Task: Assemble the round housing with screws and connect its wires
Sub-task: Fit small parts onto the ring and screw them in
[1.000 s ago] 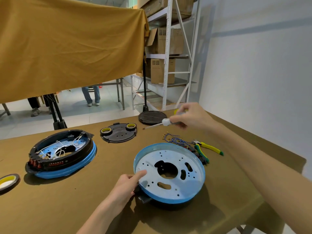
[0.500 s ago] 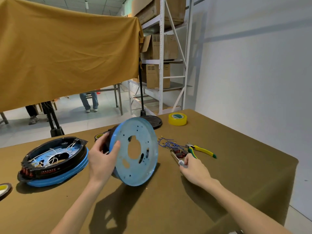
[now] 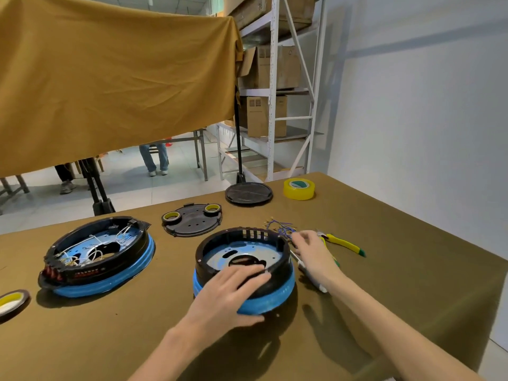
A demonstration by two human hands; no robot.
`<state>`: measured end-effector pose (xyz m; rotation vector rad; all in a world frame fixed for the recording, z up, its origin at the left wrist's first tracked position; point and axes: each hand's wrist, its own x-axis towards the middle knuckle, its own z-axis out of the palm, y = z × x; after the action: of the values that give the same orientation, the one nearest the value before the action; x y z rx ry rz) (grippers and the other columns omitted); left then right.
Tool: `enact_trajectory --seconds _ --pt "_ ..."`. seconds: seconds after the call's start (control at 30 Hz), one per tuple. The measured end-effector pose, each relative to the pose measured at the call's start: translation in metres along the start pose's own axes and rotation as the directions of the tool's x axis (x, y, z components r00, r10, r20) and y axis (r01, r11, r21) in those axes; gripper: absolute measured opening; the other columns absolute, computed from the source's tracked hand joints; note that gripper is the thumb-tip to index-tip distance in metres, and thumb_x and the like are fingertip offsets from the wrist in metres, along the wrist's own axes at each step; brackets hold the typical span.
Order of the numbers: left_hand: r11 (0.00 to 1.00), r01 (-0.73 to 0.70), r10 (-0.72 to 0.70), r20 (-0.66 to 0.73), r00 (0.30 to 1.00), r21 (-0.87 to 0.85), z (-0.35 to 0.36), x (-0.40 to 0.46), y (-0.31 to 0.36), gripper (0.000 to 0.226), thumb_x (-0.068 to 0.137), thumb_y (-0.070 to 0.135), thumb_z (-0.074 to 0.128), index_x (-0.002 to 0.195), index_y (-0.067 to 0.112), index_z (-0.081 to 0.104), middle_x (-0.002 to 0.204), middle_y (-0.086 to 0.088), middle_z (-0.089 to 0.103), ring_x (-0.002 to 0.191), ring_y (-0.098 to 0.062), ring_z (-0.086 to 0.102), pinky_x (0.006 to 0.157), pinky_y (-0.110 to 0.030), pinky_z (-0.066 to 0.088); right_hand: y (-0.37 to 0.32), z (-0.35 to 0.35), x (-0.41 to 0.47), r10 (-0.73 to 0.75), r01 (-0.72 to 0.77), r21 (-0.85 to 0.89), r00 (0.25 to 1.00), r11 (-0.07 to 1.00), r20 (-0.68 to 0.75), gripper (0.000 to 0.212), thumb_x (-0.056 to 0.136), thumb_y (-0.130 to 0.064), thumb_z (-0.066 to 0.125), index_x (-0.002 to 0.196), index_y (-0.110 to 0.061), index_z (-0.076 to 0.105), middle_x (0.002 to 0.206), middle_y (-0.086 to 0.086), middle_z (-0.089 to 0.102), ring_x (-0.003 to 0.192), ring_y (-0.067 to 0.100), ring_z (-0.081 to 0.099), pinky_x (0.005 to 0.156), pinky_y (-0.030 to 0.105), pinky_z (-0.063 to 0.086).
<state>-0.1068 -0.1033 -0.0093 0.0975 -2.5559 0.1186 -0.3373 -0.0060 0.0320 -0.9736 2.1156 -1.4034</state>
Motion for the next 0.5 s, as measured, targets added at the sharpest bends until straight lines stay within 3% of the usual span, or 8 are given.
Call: enact_trajectory --seconds 0.03,0.1,0.17,0.23,0.27,0.33,0.43,0.5 --pt "1.0 0.019 -0.019 0.03 0.999 -0.005 0.006 -0.005 0.004 0.083 0.079 0.06 0.075 0.15 0.027 0.045 0.143 0.011 0.058 0.131 -0.005 0.049 0.114 -0.027 0.037 -0.001 0.004 -0.003 0.009 -0.002 -0.077 0.997 0.997 0.082 0.047 0.102 -0.051 0.051 0.139 -0.023 0.048 0.134 -0.005 0.057 0.121 0.014 0.056 0.103 0.033 0.043" --pt "0.997 0.067 -0.066 0.048 0.997 -0.024 0.012 -0.016 0.009 0.082 0.081 0.063 0.072 0.15 0.029 0.045 0.139 0.015 0.061 0.128 -0.001 0.05 0.113 -0.022 0.037 0.002 0.015 -0.01 -0.005 0.049 -0.228 0.983 0.972 0.186 0.062 0.101 -0.044 0.058 0.154 -0.021 0.036 0.144 -0.004 0.051 0.121 0.01 0.052 0.095 0.023 0.038" --pt "0.988 0.115 -0.116 -0.009 0.993 -0.102 0.015 -0.025 0.011 0.067 0.09 0.063 0.064 0.146 0.029 0.051 0.138 0.017 0.061 0.128 0.0 0.051 0.117 -0.022 0.035 0.009 0.026 -0.015 -0.029 0.071 -0.236 0.984 0.969 0.176 0.069 0.1 -0.029 0.06 0.159 -0.021 0.025 0.134 -0.003 0.058 0.106 0.011 0.061 0.079 0.02 0.048" --pt "0.972 0.158 -0.178 -0.107 0.978 -0.174 0.013 -0.03 0.009 0.048 0.098 0.057 0.057 0.138 0.029 0.06 0.134 0.019 0.062 0.128 0.0 0.052 0.118 -0.025 0.031 0.013 0.034 -0.017 -0.039 0.065 -0.193 0.99 0.979 0.134 0.071 0.101 -0.019 0.058 0.161 -0.02 0.02 0.126 -0.002 0.062 0.11 0.019 0.064 0.076 0.019 0.052" --pt "0.965 0.183 -0.213 -0.152 0.965 -0.189 0.012 -0.032 0.007 0.041 0.099 0.052 0.056 0.132 0.029 0.065 0.132 0.019 0.063 0.129 -0.001 0.051 0.118 -0.027 0.029 0.012 0.036 -0.016 -0.043 0.07 -0.199 0.99 0.977 0.138 0.071 0.101 -0.017 0.056 0.162 -0.018 0.02 0.14 0.003 0.057 0.12 0.02 0.06 0.083 0.015 0.05" --pt "0.942 0.261 -0.3 -0.184 0.936 -0.212 0.007 -0.038 0.0 0.033 0.099 0.048 0.056 0.123 0.029 0.069 0.13 0.02 0.062 0.13 -0.002 0.05 0.116 -0.028 0.029 0.008 0.032 -0.009 -0.054 0.101 -0.23 0.978 0.968 0.202 0.068 0.103 -0.016 0.054 0.162 -0.015 0.022 0.161 0.005 0.04 0.14 0.02 0.045 0.103 0.021 0.039" --pt "0.922 0.332 -0.36 -0.123 0.925 -0.198 0.001 -0.045 -0.009 0.028 0.097 0.049 0.058 0.117 0.033 0.069 0.12 0.022 0.064 0.12 -0.002 0.053 0.114 -0.027 0.029 0.002 0.019 0.001 -0.078 0.161 -0.252 0.948 0.954 0.309 0.063 0.102 -0.013 0.054 0.159 -0.015 0.029 0.162 0.004 0.038 0.146 0.018 0.037 0.112 0.027 0.032" --pt "0.933 0.322 -0.339 -0.092 0.936 -0.163 -0.001 -0.043 -0.01 0.023 0.095 0.051 0.06 0.108 0.034 0.07 0.105 0.023 0.067 0.105 0.0 0.057 0.11 -0.027 0.032 -0.001 0.018 -0.002 -0.17 0.243 -0.299 0.953 0.923 0.251 0.055 0.102 -0.013 0.056 0.154 -0.016 0.039 0.155 0.003 0.046 0.142 0.018 0.042 0.115 0.029 0.033"
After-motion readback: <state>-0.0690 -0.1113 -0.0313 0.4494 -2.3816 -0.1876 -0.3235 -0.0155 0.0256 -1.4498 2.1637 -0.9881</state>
